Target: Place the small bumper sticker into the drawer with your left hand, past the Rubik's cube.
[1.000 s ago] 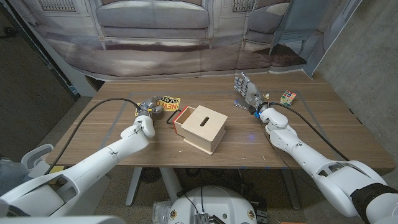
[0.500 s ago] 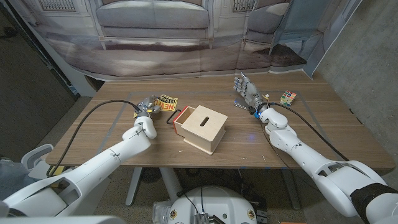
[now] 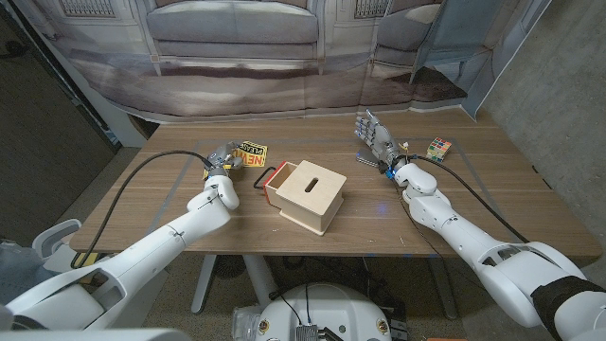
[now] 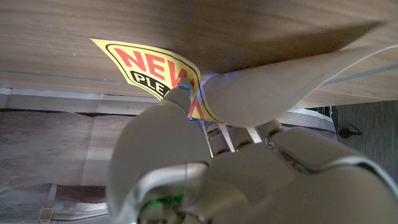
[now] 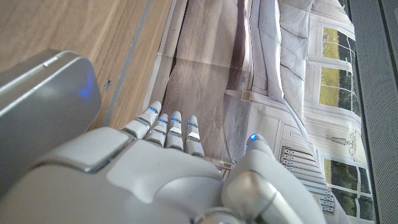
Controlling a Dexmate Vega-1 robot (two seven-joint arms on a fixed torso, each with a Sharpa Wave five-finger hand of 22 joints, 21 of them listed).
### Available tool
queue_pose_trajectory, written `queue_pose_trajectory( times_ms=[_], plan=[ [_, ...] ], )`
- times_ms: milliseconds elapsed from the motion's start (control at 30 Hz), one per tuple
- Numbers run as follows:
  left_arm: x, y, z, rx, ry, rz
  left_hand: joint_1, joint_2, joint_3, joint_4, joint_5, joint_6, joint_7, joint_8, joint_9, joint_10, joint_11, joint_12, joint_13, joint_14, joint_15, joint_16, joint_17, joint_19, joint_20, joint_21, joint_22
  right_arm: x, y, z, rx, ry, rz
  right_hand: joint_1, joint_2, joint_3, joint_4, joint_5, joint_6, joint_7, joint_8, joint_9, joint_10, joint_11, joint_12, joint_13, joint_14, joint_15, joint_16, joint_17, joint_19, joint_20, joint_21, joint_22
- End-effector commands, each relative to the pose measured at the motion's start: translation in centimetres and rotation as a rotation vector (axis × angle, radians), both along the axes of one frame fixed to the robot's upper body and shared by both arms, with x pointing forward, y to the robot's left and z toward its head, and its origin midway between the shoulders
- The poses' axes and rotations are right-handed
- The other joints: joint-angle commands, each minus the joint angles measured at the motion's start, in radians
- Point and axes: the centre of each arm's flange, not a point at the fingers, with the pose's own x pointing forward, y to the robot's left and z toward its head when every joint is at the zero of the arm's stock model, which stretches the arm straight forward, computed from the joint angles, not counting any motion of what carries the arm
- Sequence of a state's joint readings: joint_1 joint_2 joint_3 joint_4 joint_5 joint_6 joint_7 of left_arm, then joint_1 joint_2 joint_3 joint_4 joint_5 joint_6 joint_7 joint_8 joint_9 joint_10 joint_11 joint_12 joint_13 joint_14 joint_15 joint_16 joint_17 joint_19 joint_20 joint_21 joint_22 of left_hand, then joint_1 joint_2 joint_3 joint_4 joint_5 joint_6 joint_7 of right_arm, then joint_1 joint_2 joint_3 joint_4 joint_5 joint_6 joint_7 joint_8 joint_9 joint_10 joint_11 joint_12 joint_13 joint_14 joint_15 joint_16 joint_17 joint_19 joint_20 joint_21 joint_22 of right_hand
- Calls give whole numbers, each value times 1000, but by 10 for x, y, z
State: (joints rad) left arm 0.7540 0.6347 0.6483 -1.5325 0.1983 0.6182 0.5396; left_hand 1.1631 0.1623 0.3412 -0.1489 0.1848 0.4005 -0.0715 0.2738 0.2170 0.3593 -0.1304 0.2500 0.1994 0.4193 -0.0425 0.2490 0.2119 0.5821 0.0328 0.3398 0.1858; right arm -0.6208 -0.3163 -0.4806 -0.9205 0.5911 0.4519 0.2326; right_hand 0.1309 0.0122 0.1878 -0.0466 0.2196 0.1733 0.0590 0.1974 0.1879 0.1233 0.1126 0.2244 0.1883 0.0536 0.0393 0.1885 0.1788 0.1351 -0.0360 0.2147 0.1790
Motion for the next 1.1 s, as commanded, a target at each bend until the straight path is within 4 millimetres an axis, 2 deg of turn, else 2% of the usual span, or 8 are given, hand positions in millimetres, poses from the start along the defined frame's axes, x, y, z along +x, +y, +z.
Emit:
queue_pose_trajectory(
  times_ms=[33, 267, 1100],
  plan=[
    [1, 1, 6, -13, -37, 12, 24, -2, 16, -1, -4, 19, -1, 8, 2, 25, 2, 4, 4, 32, -79, 13, 6, 27, -11, 13, 2, -1, 1, 4, -4, -7, -3, -1, 9, -1, -5, 1, 5, 1, 0, 4, 10, -3, -5, 2, 12, 1, 0, 3, 9, 1, -3, 5],
    [-1, 2, 7, -21, -53, 24, 42, 0, 30, -1, -5, 53, -2, 16, 2, 57, -7, 6, 5, 77, -90, 24, 12, 59, -39, 27, 3, -2, 1, 4, -1, -7, -4, -1, 9, -1, -6, 1, 5, 1, 0, 4, 10, -6, -5, 2, 15, 1, 0, 3, 12, 0, -2, 5],
    [-13, 5, 19, -24, -64, 37, 42, -2, 35, 8, -8, 61, 1, 14, 2, 67, -4, 1, 5, 76, -85, 18, 17, 49, -34, 26, 4, -6, 0, 9, -2, -15, -6, -1, 10, -3, -7, 1, 9, 4, 1, 4, 15, -4, -4, 2, 20, 2, 1, 3, 17, 0, -3, 5]
  ],
)
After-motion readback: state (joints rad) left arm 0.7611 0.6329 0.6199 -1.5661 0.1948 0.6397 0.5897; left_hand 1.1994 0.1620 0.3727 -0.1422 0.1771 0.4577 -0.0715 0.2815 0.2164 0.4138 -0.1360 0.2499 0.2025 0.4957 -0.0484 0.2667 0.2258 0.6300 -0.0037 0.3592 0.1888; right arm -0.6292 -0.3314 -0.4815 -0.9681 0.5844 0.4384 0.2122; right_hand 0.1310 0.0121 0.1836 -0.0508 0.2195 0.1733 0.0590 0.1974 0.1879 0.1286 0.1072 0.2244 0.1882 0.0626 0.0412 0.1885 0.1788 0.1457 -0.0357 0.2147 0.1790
